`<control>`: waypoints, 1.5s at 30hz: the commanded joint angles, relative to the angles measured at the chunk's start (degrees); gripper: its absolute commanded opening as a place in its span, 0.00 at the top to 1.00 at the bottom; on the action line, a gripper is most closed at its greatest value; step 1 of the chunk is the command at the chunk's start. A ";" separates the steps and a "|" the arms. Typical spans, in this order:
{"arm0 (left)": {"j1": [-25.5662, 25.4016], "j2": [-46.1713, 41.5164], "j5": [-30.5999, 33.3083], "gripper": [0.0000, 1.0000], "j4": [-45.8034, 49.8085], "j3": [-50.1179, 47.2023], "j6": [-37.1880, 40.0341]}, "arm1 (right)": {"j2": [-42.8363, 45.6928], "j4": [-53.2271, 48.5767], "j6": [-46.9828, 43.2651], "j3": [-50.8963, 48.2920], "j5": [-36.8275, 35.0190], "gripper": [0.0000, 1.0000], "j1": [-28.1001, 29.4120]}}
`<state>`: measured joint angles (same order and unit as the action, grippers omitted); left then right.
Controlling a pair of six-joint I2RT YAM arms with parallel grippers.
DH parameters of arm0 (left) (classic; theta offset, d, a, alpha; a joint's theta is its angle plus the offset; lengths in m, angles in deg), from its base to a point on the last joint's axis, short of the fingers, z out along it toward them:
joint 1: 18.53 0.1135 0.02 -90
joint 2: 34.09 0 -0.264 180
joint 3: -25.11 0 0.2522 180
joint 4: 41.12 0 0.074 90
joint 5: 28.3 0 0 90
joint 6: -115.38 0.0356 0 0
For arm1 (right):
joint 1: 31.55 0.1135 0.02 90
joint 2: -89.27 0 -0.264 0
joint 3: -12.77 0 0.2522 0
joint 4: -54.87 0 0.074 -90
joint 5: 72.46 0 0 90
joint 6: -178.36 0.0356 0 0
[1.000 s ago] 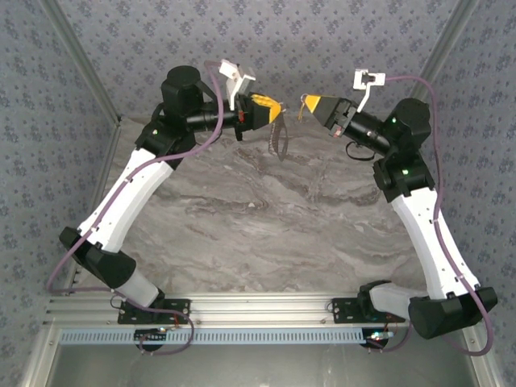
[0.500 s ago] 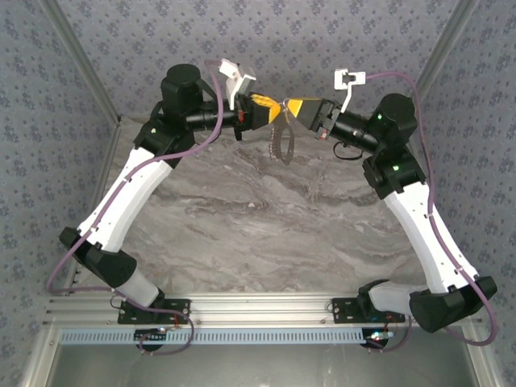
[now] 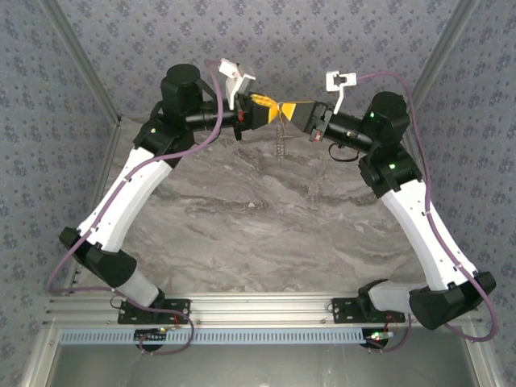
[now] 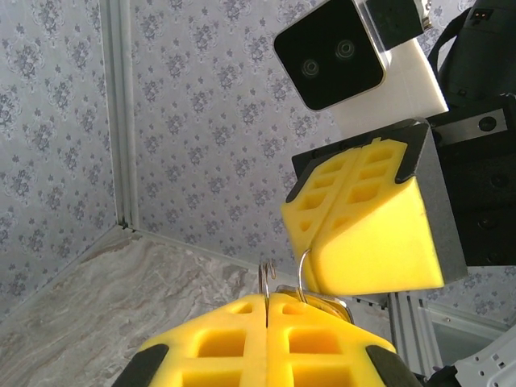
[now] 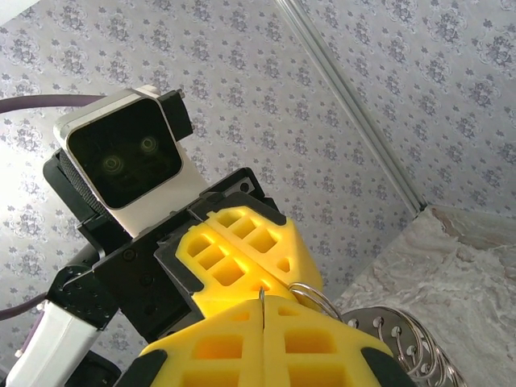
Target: Put the keys on the keyring
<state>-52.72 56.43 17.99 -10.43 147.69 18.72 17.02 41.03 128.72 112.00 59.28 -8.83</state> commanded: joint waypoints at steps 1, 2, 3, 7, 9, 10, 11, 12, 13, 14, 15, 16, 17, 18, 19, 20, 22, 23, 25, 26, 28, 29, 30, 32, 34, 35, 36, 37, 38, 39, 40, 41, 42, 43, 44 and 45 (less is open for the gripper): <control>-0.52 -1.30 -0.51 1.00 -2.85 0.44 -0.29 | 0.26 -2.31 -1.73 1.89 -1.39 1.00 0.48; -0.57 -1.37 -0.46 1.00 -3.05 0.27 -0.42 | 0.35 -2.81 -1.92 1.89 -1.74 1.00 0.42; -0.54 -1.34 -0.67 1.00 -3.22 0.17 -0.46 | 0.44 -3.32 -2.03 1.89 -2.24 1.00 0.27; -0.61 -1.57 -0.93 1.00 -3.56 -0.09 -0.55 | 0.86 -4.70 -2.22 1.47 -3.64 1.00 -0.43; -0.74 -1.75 -0.98 1.00 -3.63 -0.18 -0.56 | 1.25 -4.69 -2.02 0.94 -4.09 1.00 -0.98; -0.70 -1.79 -1.03 1.00 -3.68 -0.26 -0.52 | 1.36 -4.63 -1.81 0.76 -4.28 1.00 -1.15; -0.70 -1.84 -1.03 1.00 -3.68 -0.29 -0.56 | 1.54 -4.55 -1.62 0.66 -4.51 1.00 -1.37; -0.70 -1.90 -1.10 1.00 -3.69 -0.34 -0.47 | 1.59 -4.42 -1.40 0.51 -4.48 1.00 -1.63; -0.70 -1.93 -1.12 1.00 -3.78 -0.44 -0.51 | 1.59 -4.37 -1.25 0.49 -4.47 1.00 -1.81; -0.80 -2.00 -1.04 1.00 -3.87 -0.51 -0.46 | 1.67 -4.35 -1.07 0.40 -4.53 1.00 -2.04; -0.79 -2.01 -1.04 1.00 -3.92 -0.54 -0.48 | 1.76 -4.18 -0.92 0.31 -4.39 1.00 -2.09; -0.79 -2.00 -1.03 1.00 -3.95 -0.53 -0.62 | 1.88 -3.98 -0.82 0.22 -4.23 1.00 -2.15; -0.79 -1.96 -1.09 1.00 -3.92 -0.53 -0.54 | 1.85 -3.80 -0.64 0.30 -4.05 1.00 -2.26; -0.80 -1.94 -1.08 1.00 -3.84 -0.53 -0.52 | 1.88 -3.27 -0.55 0.31 -3.63 1.00 -2.29; -0.80 -1.93 -0.95 1.00 -3.85 -0.53 -0.55 | 1.93 -2.71 -0.35 0.31 -3.38 1.00 -2.31; -0.79 -1.92 -0.97 1.00 -3.91 -0.58 -0.55 | 2.01 -1.92 -0.29 0.27 -2.80 1.00 -2.26; -0.81 -1.92 -0.88 1.00 -3.86 -0.62 -0.55 | 2.27 0.00 0.10 0.22 -1.60 1.00 -2.23; -0.80 -1.93 -0.86 1.00 -3.89 -0.70 -0.60 | 2.37 0.89 0.40 0.37 -0.87 1.00 -2.15; -0.79 -2.00 -0.84 1.00 -3.83 -0.66 -0.59 | 2.49 1.15 0.47 0.97 -0.21 1.00 -1.86; -0.87 -1.99 -0.81 1.00 -3.85 -0.79 -0.56 | 2.38 0.88 0.34 1.39 -0.08 1.00 -1.67; -0.87 -2.01 -0.90 1.00 -3.95 -0.80 -0.66 | 2.14 0.27 -0.01 2.09 -0.06 1.00 -1.32; -0.91 -1.99 -0.86 1.00 -3.93 -0.82 -0.65 | 1.88 -0.23 -0.43 2.61 -0.11 1.00 -1.08; -0.94 -2.01 -0.91 1.00 -3.96 -0.71 -0.68 | 1.63 -0.84 -0.81 2.97 -0.12 1.00 -0.86; -0.88 -1.93 -0.91 1.00 -3.95 -0.62 -0.64 | 1.25 -1.05 -0.98 3.25 -0.34 1.00 -0.26; -0.97 -1.86 -0.86 1.00 -3.96 -0.62 -0.74 | 0.76 -1.69 -1.24 3.72 -0.44 1.00 0.17; -0.96 -2.01 -0.86 1.00 -4.05 -0.61 -0.75 | 0.58 -2.16 -1.62 3.82 -0.73 1.00 0.37; -1.05 -1.96 -0.90 1.00 -4.01 -0.62 -0.74 | 0.49 -2.36 -1.92 3.88 -1.07 1.00 0.48; -1.05 -1.99 -0.88 1.00 -4.07 -0.62 -0.74 | 0.44 -2.65 -1.92 3.87 -1.28 1.00 0.57; -1.13 -2.05 -0.86 1.00 -4.05 -0.62 -0.73 | 0.31 -3.11 -1.97 3.91 -1.47 1.00 0.57; -1.15 -2.08 -0.86 1.00 -3.99 -0.63 -0.73 | 0.19 -3.57 -2.01 4.06 -1.63 1.00 0.50; -1.17 -2.08 -0.77 1.00 -3.92 -0.70 -0.74 | 0.10 -3.91 -2.21 4.12 -1.86 1.00 0.52; -1.22 -2.16 -0.69 1.00 -3.93 -0.63 -0.76 | 0.09 -4.42 -2.38 4.18 -2.21 1.00 0.51; -1.27 -2.16 -0.68 1.00 -4.03 -0.78 -0.73 | 0.09 -5.16 -2.64 4.13 -2.56 1.00 0.49; -1.31 -2.27 -0.70 1.00 -4.03 -0.80 -0.77 | 0.17 -5.86 -2.95 4.13 -2.91 1.00 0.48; -1.31 -2.22 -0.62 1.00 -4.03 -0.80 -0.73 | 0.18 -6.74 -3.20 4.20 -3.43 1.00 0.40; -1.31 -2.36 -0.54 1.00 -4.00 -0.88 -0.72 | 0.20 -7.52 -3.43 4.26 -3.95 1.00 0.25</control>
<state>-53.58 56.34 18.26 -11.65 147.03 18.29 17.24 36.51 127.19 114.25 56.76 -8.52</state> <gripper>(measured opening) 0.038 0.066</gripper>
